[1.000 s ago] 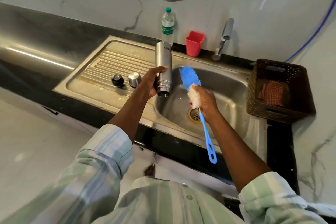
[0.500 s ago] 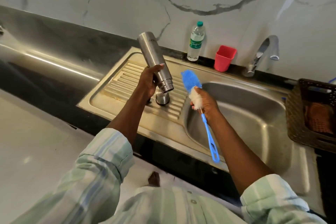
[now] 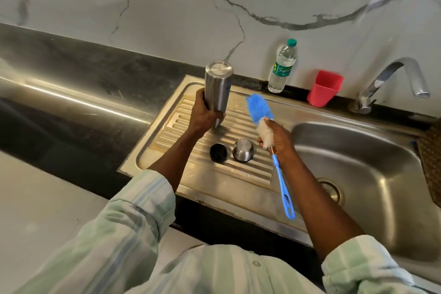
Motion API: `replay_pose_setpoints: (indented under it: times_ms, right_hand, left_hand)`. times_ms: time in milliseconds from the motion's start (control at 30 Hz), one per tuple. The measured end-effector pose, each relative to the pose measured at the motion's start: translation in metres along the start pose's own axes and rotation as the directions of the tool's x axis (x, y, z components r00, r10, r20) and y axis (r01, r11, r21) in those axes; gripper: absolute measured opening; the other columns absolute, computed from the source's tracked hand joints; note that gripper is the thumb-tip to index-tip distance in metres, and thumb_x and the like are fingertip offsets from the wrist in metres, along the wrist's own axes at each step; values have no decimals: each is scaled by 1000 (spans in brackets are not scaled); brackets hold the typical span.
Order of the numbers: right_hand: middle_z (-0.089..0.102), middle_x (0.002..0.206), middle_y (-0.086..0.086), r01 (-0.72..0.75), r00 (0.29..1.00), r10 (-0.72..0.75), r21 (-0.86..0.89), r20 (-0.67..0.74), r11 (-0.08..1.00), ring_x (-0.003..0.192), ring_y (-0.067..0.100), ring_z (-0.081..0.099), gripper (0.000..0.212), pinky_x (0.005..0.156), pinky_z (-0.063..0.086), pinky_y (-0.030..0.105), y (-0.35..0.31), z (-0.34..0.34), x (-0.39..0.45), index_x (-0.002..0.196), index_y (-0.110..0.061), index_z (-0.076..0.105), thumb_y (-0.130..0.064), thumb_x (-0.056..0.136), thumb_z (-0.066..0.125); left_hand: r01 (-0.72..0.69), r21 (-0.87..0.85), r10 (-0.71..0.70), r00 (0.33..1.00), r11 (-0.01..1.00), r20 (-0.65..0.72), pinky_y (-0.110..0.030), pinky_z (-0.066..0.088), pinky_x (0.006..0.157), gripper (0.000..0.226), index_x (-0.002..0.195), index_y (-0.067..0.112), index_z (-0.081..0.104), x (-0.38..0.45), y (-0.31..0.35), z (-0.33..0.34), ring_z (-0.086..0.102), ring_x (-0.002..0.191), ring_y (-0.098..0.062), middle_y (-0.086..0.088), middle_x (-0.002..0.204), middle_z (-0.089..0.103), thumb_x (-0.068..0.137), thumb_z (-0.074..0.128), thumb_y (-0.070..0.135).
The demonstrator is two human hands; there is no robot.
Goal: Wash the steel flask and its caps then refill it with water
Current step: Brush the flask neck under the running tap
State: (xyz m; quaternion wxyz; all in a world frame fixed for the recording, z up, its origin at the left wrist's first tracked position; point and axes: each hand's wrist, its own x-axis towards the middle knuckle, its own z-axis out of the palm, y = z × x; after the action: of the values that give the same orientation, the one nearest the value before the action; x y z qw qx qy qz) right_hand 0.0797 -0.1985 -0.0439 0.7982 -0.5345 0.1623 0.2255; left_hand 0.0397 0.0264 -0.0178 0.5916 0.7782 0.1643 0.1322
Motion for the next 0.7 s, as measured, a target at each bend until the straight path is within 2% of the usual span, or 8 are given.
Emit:
replay_pose_setpoints:
  times_ms: [133, 233, 333, 400, 500, 567, 633, 700]
  right_hand:
    - [61, 90, 14, 9, 1000, -9, 33, -1, 999, 48, 18, 58, 31, 40, 44, 20, -1, 0, 0, 106, -4, 61, -26, 86, 70]
    - [58, 88, 14, 7, 1000, -8, 29, 28, 1000, 43, 16, 56, 44, 39, 42, 20, -5, 0, -3, 113, -2, 56, -31, 83, 69]
    - [57, 87, 16, 35, 997, -38, 45, 64, 998, 47, 15, 56, 34, 41, 46, 22, -5, -3, -7, 116, 2, 52, -25, 95, 58]
    - [57, 98, 22, 74, 994, -79, 58, 82, 996, 53, 20, 60, 47, 44, 48, 24, -5, -4, -11, 126, 2, 47, -24, 91, 63]
    - [50, 130, 21, 123, 988, -134, 129, 75, 984, 75, 30, 61, 69, 47, 51, 28, -8, -3, -16, 150, -28, 27, -16, 92, 63]
    - [45, 140, 19, 147, 981, -163, 149, 104, 978, 79, 29, 58, 54, 48, 52, 27, -11, -2, -21, 143, -34, 40, -14, 97, 57]
    - [44, 144, 22, 166, 975, -184, 145, 122, 975, 80, 28, 57, 29, 49, 53, 26, -16, -2, -26, 125, -28, 59, -17, 98, 55]
    - [44, 144, 24, 177, 971, -195, 134, 140, 975, 81, 28, 59, 21, 50, 54, 26, -20, -6, -29, 118, -24, 63, -22, 99, 54]
  left_hand:
    - [48, -25, -48, 999, 999, 8, -46, 50, 101, 86, 133, 24, 35, 7, -18, -1, 54, 119, -20, 0, 128, 54, 64, 84, 13]
    - [49, -39, -48, 999, 998, 15, -47, 51, 101, 88, 134, 23, 34, 9, -24, 0, 55, 119, -20, -1, 128, 54, 63, 84, 16]
    - [52, -52, -50, 998, 997, 36, -47, 50, 100, 87, 133, 25, 34, 13, -25, 1, 55, 117, -19, 0, 126, 54, 63, 85, 14]
    - [56, -61, -52, 997, 997, 60, -48, 50, 101, 87, 134, 25, 33, 14, -27, 0, 55, 117, -18, 0, 126, 54, 65, 84, 10]
    - [57, -62, -51, 994, 996, 92, -49, 49, 103, 89, 136, 24, 30, 13, -28, 1, 53, 119, -18, 0, 128, 52, 66, 83, 10]
    - [58, -47, -53, 993, 997, 102, -49, 48, 105, 97, 141, 23, 27, 10, -26, 1, 51, 123, -19, -1, 132, 49, 65, 85, 12]
    - [43, -44, -39, 996, 998, 81, -49, 45, 108, 112, 148, 24, 19, 5, -24, 1, 45, 131, -22, -4, 142, 41, 61, 89, 20]
    - [27, -32, -27, 1000, 999, 12, -49, 38, 113, 122, 153, 27, 10, -3, -22, 5, 34, 141, -27, -8, 154, 25, 59, 87, 31]
